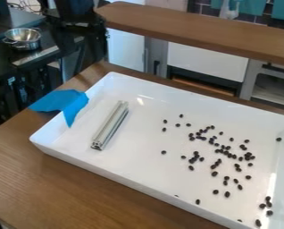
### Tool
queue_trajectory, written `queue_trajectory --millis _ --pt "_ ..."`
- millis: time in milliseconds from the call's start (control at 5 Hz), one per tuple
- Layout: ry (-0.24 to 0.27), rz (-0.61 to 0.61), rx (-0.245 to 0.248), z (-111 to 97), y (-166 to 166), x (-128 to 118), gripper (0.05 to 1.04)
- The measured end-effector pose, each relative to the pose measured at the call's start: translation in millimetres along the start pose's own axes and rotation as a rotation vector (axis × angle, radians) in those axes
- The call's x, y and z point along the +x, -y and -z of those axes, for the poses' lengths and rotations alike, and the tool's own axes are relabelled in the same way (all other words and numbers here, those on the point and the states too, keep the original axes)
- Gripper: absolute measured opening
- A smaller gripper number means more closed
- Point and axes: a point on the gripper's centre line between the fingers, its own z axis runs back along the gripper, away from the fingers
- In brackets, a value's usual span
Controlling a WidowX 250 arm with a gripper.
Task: Sweep into pile
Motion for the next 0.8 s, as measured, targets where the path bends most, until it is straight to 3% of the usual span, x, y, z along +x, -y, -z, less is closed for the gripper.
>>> queue_trajectory --millis 200,800 --pt "-0.029 -0.005 -0.005 10 -1 -3 1.000" --pt "-0.092 -0.065 0.146 61 11 11 1.001"
